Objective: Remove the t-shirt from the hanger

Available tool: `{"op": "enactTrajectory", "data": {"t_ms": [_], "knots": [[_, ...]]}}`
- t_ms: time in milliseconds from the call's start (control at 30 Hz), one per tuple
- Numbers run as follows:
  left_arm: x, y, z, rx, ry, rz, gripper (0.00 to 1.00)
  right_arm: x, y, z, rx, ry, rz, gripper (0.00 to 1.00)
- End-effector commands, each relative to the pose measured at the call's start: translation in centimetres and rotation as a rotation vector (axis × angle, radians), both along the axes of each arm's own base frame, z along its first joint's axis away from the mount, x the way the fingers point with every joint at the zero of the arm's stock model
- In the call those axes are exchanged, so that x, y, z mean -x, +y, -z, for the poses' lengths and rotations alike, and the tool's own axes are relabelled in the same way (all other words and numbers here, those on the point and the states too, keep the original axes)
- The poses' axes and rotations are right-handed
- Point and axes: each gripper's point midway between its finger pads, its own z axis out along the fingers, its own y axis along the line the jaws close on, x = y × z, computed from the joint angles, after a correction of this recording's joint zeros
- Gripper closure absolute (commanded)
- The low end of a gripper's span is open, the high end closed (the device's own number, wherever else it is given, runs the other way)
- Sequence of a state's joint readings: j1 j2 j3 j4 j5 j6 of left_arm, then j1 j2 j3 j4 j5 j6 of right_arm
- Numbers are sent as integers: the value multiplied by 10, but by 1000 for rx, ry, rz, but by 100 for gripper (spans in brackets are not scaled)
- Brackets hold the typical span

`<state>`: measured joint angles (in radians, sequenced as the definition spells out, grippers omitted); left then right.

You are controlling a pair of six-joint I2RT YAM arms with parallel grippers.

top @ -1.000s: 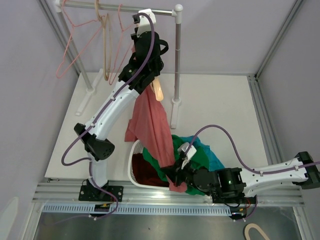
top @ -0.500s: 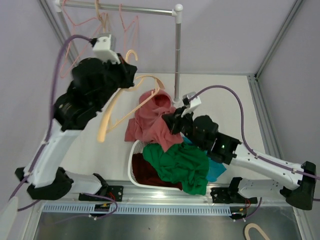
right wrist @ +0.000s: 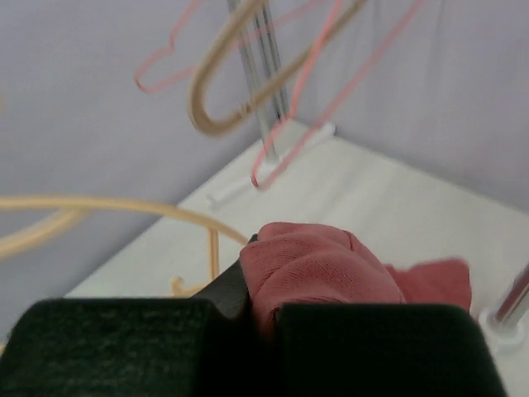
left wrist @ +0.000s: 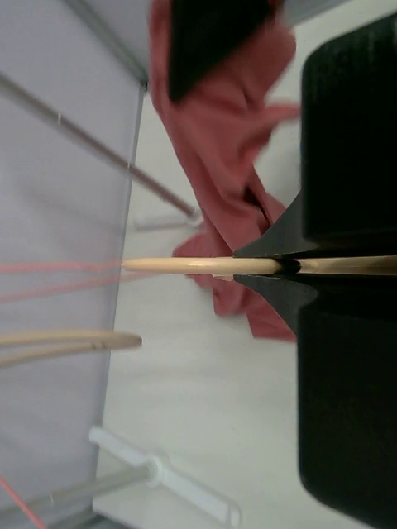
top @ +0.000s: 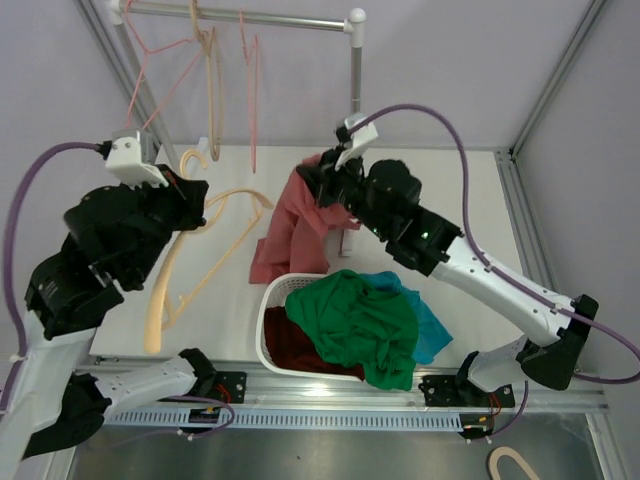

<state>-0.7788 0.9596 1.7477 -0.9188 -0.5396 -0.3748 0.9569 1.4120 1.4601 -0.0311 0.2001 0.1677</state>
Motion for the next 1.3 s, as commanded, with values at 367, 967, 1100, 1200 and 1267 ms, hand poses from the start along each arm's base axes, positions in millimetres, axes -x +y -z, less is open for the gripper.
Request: {"op": "enactTrajectory", "data": {"t_ms": [367,967,1100,1200,1267], "knots": [[-70,-9,29,-111,-33,-249,99,89,-35,-301,-406,-649,-143,100],[-100,-36,30,-109,-65,-216,99,109,-56,-230,-337,-487,-148,100],[-115,-42,7,-94,-101,-197,99,105,-49,-98,-267,-180,-158,100],[-123,-51,-18,-80,-155,-171,99,126,-45,12,-209,72,-207,100],[-126,-60,-32,-66,-165,-140,99,147,-41,94,-86,260,-203,100]]}}
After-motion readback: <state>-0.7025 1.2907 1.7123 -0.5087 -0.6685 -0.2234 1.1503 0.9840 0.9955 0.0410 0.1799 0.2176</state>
